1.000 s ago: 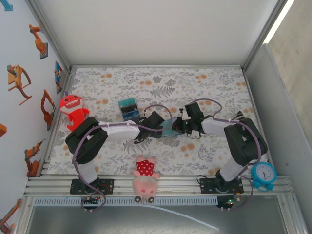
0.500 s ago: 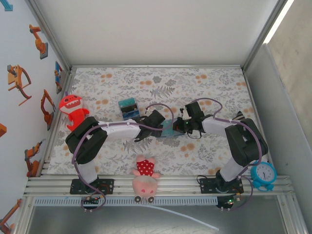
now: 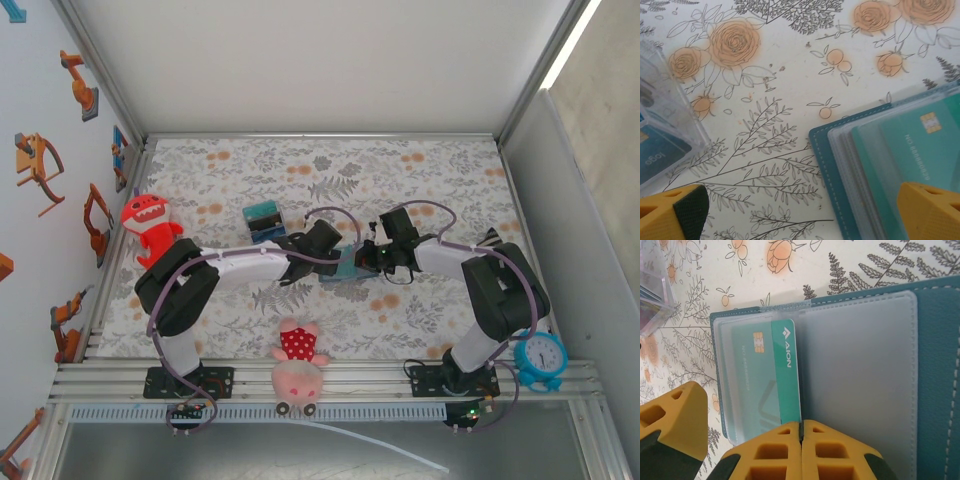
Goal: Take the credit cards out of the card holder
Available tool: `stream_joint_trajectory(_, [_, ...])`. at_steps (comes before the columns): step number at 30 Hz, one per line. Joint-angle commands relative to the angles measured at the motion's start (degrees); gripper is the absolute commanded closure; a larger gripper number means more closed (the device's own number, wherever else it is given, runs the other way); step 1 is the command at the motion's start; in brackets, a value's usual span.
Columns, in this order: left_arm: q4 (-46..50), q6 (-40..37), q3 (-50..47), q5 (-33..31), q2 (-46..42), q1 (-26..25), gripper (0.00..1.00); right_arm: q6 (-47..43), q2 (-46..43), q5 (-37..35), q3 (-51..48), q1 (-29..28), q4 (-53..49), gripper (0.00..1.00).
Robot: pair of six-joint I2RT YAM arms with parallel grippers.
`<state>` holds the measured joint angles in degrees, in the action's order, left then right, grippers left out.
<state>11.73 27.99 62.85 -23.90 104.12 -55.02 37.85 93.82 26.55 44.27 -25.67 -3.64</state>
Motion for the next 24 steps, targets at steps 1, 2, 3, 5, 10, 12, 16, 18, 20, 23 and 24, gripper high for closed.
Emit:
stream_joint_trajectory(1, [0.12,-1.32,1.85,1.05,1.86,0.69,0.03,-0.43,-0.74,-0.13,1.17,0.34,-0.67,1.00])
stream_joint_trajectory(2, [0.22,-1.27,1.85,1.10,2.01,0.79,0.03,-0.42,-0.79,-0.18,1.17,0.36,-0.67,1.00])
stream_joint_trajectory(3, [0.36,-1.34,1.76,1.20,2.05,0.93,0.03,-0.42,-0.78,-0.18,1.25,0.35,-0.67,1.00])
stream_joint_trajectory(5, [0.95,-1.15,1.79,1.32,2.27,1.22,0.03,-0.41,-0.66,-0.18,1.39,0.36,-0.80,1.00])
stream_joint_trajectory(10, [1.62,-0.97,1.49,1.57,2.97,1.57,0.03,-0.75,-0.39,-0.18,2.06,0.34,-1.50,1.00])
stream_joint_trajectory(12, [2.02,-0.98,1.54,1.66,3.29,1.59,0.03,-0.92,-0.31,-0.25,2.46,0.40,-1.85,1.00])
stream_joint_trajectory(16, [2.68,-1.17,1.41,1.51,3.74,1.59,0.03,-1.00,-0.57,-0.53,2.57,0.61,-2.29,1.00])
stream_joint_trajectory(18, [2.99,-1.35,1.32,1.45,3.82,1.63,0.03,-0.96,-0.79,-0.31,2.53,0.71,-2.34,1.00])
stream_joint_trajectory(20, [3.21,-1.49,1.32,1.48,4.00,1.59,0.03,-0.86,-0.85,0.16,2.36,0.84,-1.80,0.98])
stream_joint_trajectory(23, [3.25,-1.54,1.40,1.44,4.31,1.59,0.03,-0.53,-0.71,1.15,1.81,0.90,-0.31,0.87])
stream_joint_trajectory(24, [3.29,-1.60,1.51,1.42,4.43,1.61,0.03,-0.45,-0.59,1.40,1.53,1.06,0.14,0.84])
